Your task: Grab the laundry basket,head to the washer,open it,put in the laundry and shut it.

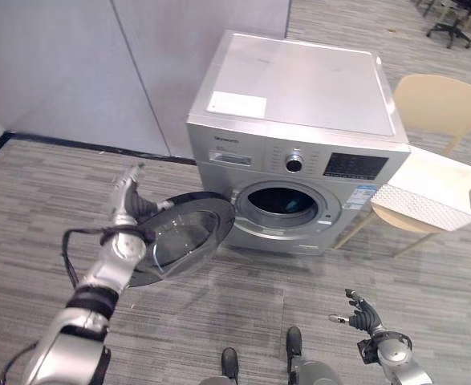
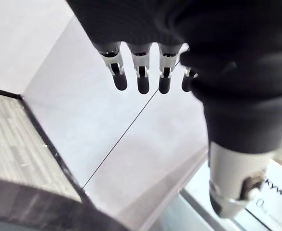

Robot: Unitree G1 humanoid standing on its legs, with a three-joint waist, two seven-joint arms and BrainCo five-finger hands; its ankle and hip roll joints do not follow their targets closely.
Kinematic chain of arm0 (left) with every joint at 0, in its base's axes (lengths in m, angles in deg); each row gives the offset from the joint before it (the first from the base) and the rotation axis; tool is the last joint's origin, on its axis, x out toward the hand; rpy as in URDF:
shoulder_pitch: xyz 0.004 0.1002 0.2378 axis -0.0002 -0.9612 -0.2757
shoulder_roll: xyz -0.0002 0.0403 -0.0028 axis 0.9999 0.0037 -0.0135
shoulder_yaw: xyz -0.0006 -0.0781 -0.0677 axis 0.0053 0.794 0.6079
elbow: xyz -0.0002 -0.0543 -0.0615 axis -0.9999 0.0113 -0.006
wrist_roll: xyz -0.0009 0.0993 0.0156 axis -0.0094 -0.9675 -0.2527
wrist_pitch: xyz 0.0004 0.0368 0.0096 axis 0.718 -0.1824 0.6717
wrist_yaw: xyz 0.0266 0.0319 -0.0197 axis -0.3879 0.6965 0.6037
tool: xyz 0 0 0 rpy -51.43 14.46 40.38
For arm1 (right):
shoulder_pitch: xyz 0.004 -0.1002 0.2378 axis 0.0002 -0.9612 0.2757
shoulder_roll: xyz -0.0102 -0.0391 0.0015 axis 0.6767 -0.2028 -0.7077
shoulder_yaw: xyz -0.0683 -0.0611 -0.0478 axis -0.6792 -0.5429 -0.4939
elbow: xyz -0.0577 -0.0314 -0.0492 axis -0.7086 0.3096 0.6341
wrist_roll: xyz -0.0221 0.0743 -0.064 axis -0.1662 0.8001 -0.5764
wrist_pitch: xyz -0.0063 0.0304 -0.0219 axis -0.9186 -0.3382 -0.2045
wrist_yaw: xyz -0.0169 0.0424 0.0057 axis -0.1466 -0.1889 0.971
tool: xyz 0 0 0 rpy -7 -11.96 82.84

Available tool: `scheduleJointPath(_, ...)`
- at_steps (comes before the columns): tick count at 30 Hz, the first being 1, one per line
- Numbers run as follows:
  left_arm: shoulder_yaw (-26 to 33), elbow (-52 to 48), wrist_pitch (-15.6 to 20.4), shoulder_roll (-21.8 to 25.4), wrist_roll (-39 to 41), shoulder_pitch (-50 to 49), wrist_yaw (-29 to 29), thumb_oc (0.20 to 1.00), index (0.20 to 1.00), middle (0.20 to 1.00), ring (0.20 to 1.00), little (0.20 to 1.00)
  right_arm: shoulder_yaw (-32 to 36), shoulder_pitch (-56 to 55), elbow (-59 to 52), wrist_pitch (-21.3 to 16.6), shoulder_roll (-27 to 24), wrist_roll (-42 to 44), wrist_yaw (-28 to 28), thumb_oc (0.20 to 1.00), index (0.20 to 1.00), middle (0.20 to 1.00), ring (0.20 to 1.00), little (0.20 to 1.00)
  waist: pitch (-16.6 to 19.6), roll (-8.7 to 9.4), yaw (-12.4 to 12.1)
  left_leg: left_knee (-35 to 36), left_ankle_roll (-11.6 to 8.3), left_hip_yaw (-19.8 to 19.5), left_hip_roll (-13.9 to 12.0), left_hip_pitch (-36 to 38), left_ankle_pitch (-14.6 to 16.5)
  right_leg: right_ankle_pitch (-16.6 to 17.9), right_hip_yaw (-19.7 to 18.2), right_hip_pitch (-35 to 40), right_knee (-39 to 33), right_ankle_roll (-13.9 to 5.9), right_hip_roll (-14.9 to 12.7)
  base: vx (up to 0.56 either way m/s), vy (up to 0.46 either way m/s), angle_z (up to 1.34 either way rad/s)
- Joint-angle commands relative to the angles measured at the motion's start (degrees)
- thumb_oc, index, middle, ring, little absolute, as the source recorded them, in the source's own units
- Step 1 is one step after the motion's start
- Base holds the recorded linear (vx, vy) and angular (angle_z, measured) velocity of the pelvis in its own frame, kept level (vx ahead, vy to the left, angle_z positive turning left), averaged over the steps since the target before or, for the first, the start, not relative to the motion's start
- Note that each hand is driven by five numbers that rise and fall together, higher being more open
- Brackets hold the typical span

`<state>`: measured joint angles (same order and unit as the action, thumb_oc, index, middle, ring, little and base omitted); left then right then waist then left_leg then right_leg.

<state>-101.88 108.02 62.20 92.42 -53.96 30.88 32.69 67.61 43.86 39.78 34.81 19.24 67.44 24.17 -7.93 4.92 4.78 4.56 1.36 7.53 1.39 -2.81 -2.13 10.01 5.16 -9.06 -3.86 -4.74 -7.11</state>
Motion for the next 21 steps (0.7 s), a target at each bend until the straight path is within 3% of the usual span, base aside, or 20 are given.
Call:
scheduleJointPath(1,-0.26,8.37,-0.78,1.64,-1.49,5.63,1.95,1.000,1.000,1.000,1.000,1.000,-1.46,2.82,-1.98,-1.96,-3.94,-1.05,0.45,1.000,1.000,1.000,1.000,1.000,-1.71,-0.95,-0.42,-3.56,-1.89,-0.09,-1.24,-6.08,1.78,-9.20,0.14,-0.43,6.72,-3.54,1.67,-0.11,0.025,-0.19)
scheduleJointPath(6,-4.10,21.48,-1.17,5.04,0.15,12.18,-3.94,1.000,1.000,1.000,1.000,1.000,-3.55,5.48,-1.96,-1.77,-5.01,0.24,1.22,1.000,1.000,1.000,1.000,1.000,-3.44,-0.40,0.47,-4.33,-1.74,1.25,-1.60,-9.16,1.10,-7.26,-1.42,-4.05,7.06,-4.17,1.84,-0.06,0.033,-0.24)
scheduleJointPath(13,-4.10,26.00,-1.87,5.45,-1.58,9.86,-8.51,1.000,1.000,1.000,1.000,1.000,-4.53,6.90,-1.82,-1.74,-5.34,1.23,2.12,1.000,1.000,1.000,1.000,1.000,-4.68,0.40,0.35,-5.99,-1.40,2.14,-2.05,-10.91,1.23,-6.38,-2.59,-5.72,7.22,-4.27,2.12,-0.02,0.012,-0.22)
scheduleJointPath(18,-1.77,23.05,-1.47,2.43,-0.21,4.35,-8.71,1.000,1.000,1.000,1.000,1.000,-3.93,6.18,-2.22,-1.91,-5.26,0.84,2.12,1.000,1.000,1.000,1.000,1.000,-4.81,0.34,-0.30,-6.29,-1.35,1.88,-1.89,-10.65,1.54,-6.73,-2.31,-5.26,7.10,-4.01,1.97,0.00,-0.003,0.01)
scheduleJointPath(21,0.87,11.17,-0.17,-4.74,6.28,-3.96,-8.61,1.000,1.000,1.000,1.000,1.000,-2.80,5.40,-1.27,-1.15,-4.59,-0.54,1.48,1.000,1.000,1.000,1.000,1.000,-4.50,-0.36,-1.18,-5.33,-1.34,1.08,-1.52,-9.75,1.47,-7.20,-1.44,-4.33,6.72,-3.66,1.96,0.02,-0.022,0.03)
